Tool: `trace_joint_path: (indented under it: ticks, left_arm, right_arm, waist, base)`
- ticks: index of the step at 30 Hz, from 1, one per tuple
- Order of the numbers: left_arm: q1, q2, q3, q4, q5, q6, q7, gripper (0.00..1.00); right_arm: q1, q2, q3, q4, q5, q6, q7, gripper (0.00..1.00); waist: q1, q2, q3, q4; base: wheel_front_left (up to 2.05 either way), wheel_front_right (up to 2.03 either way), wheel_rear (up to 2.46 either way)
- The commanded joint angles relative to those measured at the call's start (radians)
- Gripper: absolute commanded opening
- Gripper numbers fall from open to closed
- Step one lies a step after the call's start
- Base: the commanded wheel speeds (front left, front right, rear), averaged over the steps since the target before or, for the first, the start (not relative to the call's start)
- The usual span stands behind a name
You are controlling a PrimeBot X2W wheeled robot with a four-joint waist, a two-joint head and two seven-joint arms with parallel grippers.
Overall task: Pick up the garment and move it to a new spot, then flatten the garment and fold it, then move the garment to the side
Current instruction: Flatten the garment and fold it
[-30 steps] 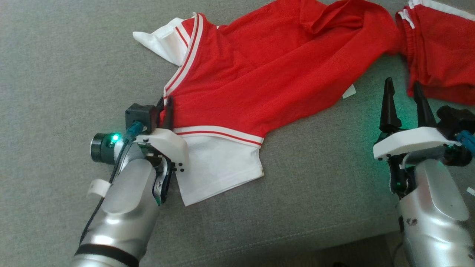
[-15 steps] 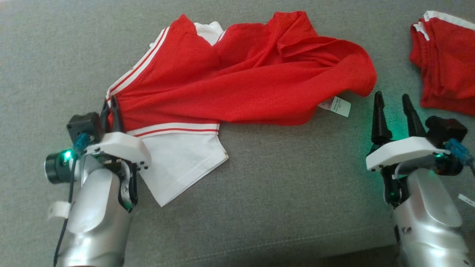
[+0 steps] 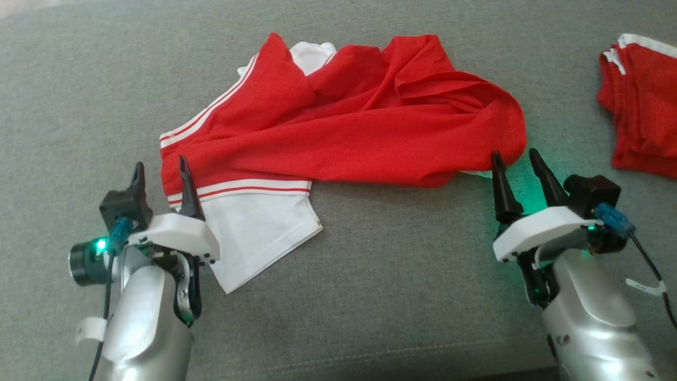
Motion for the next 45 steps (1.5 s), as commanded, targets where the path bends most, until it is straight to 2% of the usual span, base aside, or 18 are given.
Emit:
trace_joint_path:
  ticks: [1, 6, 14, 15, 16, 17, 26, 29, 36, 41, 45]
  left_arm:
    - [-0.013, 0.013, 0.025, -0.035, 0.013, -0.002, -0.005, 1.00]
    - [0.005, 0.010, -0.007, -0.056, 0.013, -0.016, -0.005, 1.00]
    - [0.021, 0.010, -0.062, -0.083, -0.025, -0.011, -0.005, 1.00]
    - [0.021, 0.010, -0.067, -0.086, -0.027, -0.011, -0.005, 1.00]
    - [0.022, 0.010, -0.070, -0.089, -0.028, -0.010, -0.005, 1.00]
    - [0.023, 0.010, -0.072, -0.091, -0.028, -0.009, -0.005, 1.00]
    - [0.081, 0.010, -0.067, -0.098, -0.030, -0.014, -0.005, 1.00]
    - [0.112, 0.010, -0.063, -0.100, -0.040, -0.015, -0.005, 1.00]
    - [0.125, 0.010, -0.080, -0.101, -0.060, -0.013, -0.005, 1.00]
    - [0.100, 0.010, -0.118, -0.098, -0.072, -0.014, -0.005, 1.00]
    - [0.072, 0.010, -0.154, -0.093, -0.078, -0.012, -0.005, 1.00]
  right_arm:
    - [0.001, -0.010, 0.024, -0.016, 0.002, 0.002, -0.011, 1.00]
    - [-0.006, -0.017, 0.018, 0.029, 0.009, 0.002, -0.011, 1.00]
    - [-0.037, -0.008, -0.014, 0.111, 0.035, 0.002, -0.011, 1.00]
    - [-0.045, -0.005, -0.016, 0.117, 0.041, 0.002, -0.011, 0.69]
    - [-0.053, -0.005, -0.018, 0.116, 0.041, 0.002, -0.011, 0.25]
    - [-0.059, -0.004, -0.022, 0.114, 0.042, 0.002, -0.011, 0.00]
    - [-0.033, -0.003, -0.035, -0.028, 0.073, 0.002, -0.011, 0.00]
    - [-0.013, -0.028, -0.015, -0.135, 0.093, 0.002, -0.011, 0.00]
    - [0.023, -0.074, 0.007, -0.271, 0.110, 0.002, -0.010, 0.00]
    - [-0.029, -0.098, 0.015, -0.237, 0.084, 0.002, 0.023, 0.00]
    - [-0.132, -0.109, -0.007, -0.104, 0.033, 0.002, 0.030, 0.00]
  waist:
    - [0.0000, 0.0000, 0.000, 0.006]
    - [0.0000, 0.0000, -0.004, 0.028]
    - [0.0000, 0.0000, 0.003, 0.065]
    - [0.0000, 0.0000, 0.004, 0.069]
    - [0.0000, 0.0000, 0.005, 0.073]
    - [0.0000, 0.0000, 0.005, 0.077]
    - [0.0000, 0.0000, -0.064, 0.060]
    - [0.0000, 0.0000, -0.092, 0.035]
    - [0.0000, 0.0000, -0.086, 0.031]
    - [0.0000, 0.0000, -0.041, 0.080]
    - [0.0000, 0.0000, -0.001, 0.135]
  base:
    - [0.00, 0.00, 0.00]
    - [0.00, 0.00, 0.00]
    - [0.00, 0.00, 0.00]
    - [0.00, 0.00, 0.00]
    - [0.00, 0.00, 0.00]
    - [0.00, 0.00, 0.00]
    - [0.00, 0.00, 0.00]
    - [0.00, 0.00, 0.00]
    - [0.00, 0.00, 0.00]
    - [0.00, 0.00, 0.00]
    - [0.00, 0.00, 0.00]
